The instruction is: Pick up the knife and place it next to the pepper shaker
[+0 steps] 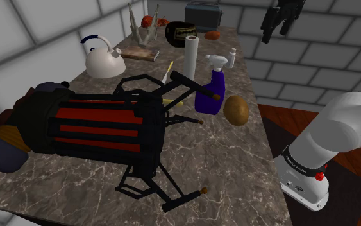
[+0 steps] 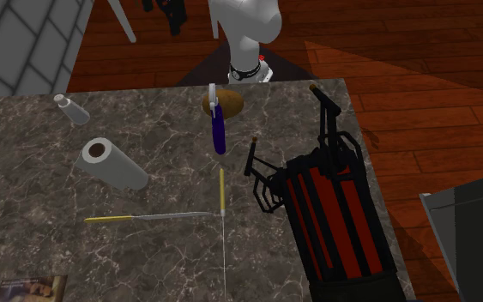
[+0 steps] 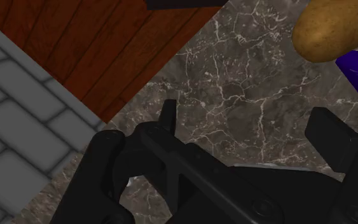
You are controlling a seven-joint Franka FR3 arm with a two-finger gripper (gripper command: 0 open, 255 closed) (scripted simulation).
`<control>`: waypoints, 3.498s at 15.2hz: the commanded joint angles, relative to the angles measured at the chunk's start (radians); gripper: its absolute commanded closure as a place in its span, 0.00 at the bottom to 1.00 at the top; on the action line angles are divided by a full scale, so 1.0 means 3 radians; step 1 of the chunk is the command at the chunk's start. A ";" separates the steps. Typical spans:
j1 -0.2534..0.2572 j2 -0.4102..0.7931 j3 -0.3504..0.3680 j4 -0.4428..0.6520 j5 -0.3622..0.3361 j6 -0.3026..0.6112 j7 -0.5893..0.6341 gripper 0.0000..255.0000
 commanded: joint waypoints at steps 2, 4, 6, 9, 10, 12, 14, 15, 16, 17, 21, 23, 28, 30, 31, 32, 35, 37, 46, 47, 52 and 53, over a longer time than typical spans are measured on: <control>0.0031 0.0073 0.0016 -0.0016 0.0020 0.0095 -0.0013 0.00; 0.0091 0.0226 0.0048 -0.0037 0.0057 0.0282 -0.0041 0.00; 0.0150 0.0387 0.0084 -0.0044 0.0091 0.0464 -0.0072 0.00; 0.0235 0.0642 0.0141 -0.0031 0.0139 0.0727 -0.0120 0.00; 0.0263 0.0730 0.0161 -0.0020 0.0153 0.0812 -0.0136 0.00; 0.0316 0.0911 0.0203 0.0011 0.0178 0.0976 -0.0169 0.00; 0.0369 0.1095 0.0247 0.0054 0.0199 0.1131 -0.0202 0.00; 0.0393 0.1189 0.0270 0.0081 0.0208 0.1206 -0.0219 0.00; 0.0418 0.1284 0.0294 0.0110 0.0216 0.1279 -0.0236 0.00; 0.0442 0.1379 0.0318 0.0142 0.0223 0.1349 -0.0252 0.00; 0.0535 0.1765 0.0418 0.0298 0.0234 0.1608 -0.0314 0.00; 0.0580 0.1960 0.0471 0.0392 0.0230 0.1723 -0.0342 0.00; 0.0691 0.2450 0.0604 0.0669 0.0186 0.1967 -0.0402 0.00; 0.0737 0.2648 0.0657 0.0796 0.0154 0.2047 -0.0421 0.00; 0.0762 0.2746 0.0682 0.0863 0.0135 0.2083 -0.0430 0.00; 0.0787 0.2845 0.0707 0.0933 0.0115 0.2116 -0.0438 0.00; 0.0868 0.3142 0.0778 0.1154 0.0042 0.2202 -0.0460 0.00; 0.0928 0.3340 0.0821 0.1312 -0.0013 0.2246 -0.0475 0.00; 0.1055 0.3791 0.0861 0.1532 -0.0169 0.2476 -0.0467 0.00; 0.1057 0.3817 0.0857 0.1521 -0.0180 0.2511 -0.0460 0.00; 0.1062 0.3858 0.0848 0.1506 -0.0199 0.2565 -0.0448 0.00; 0.1062 0.3858 0.0848 0.1506 -0.0199 0.2565 -0.0448 0.00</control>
